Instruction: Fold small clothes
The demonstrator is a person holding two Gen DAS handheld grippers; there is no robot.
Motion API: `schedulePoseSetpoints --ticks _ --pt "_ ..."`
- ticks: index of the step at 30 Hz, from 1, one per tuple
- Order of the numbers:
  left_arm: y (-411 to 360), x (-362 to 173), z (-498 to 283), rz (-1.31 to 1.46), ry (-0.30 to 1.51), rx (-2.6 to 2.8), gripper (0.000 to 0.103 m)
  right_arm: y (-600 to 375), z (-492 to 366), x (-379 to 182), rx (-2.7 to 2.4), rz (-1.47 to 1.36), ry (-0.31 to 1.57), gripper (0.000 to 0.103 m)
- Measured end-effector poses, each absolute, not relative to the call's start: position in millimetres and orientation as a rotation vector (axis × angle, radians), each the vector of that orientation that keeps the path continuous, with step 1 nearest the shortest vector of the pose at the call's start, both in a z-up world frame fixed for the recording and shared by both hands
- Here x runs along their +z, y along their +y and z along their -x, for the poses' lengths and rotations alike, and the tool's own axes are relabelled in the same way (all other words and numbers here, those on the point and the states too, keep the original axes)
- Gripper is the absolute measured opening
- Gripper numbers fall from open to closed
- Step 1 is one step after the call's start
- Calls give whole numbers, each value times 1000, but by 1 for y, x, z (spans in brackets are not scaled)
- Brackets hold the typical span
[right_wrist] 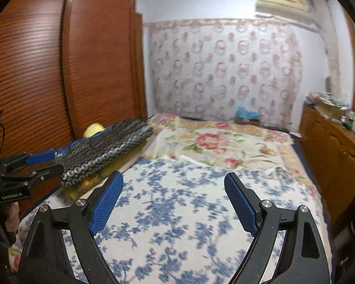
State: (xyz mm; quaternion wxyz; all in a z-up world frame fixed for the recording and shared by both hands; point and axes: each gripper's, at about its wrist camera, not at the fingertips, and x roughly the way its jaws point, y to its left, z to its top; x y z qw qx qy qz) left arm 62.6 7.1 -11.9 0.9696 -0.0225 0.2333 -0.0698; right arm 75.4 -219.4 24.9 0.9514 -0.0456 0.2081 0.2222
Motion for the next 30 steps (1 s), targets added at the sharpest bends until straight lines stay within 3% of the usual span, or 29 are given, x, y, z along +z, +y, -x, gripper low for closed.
schedulePoseSetpoints --ticks 13,30 --pt "-41 19 -54 3 426 -162 58 -283 -30 42 256 12 363 89" --pt "-46 17 -55 4 425 -151 59 -295 -24 39 221 5 358 89"
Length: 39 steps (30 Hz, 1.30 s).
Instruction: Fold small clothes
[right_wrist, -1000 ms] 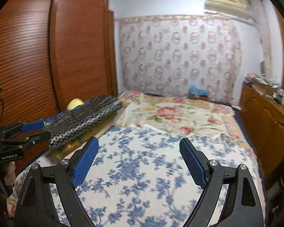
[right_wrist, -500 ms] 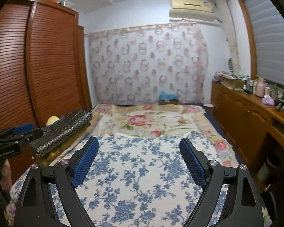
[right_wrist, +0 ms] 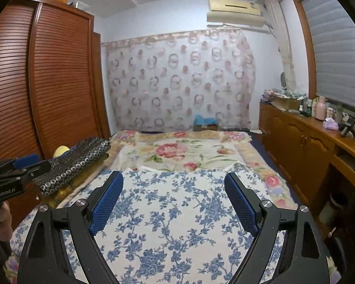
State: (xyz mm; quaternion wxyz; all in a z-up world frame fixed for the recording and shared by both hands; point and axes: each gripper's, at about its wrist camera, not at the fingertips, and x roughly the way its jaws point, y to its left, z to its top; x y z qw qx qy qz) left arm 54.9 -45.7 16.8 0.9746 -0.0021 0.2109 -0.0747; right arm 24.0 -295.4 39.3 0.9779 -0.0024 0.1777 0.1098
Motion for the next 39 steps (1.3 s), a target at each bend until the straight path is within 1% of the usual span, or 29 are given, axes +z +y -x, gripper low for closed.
schedulePoseSetpoints --ticks 39 --pt "-42 19 -49 6 407 -121 59 -294 -25 38 220 5 360 89"
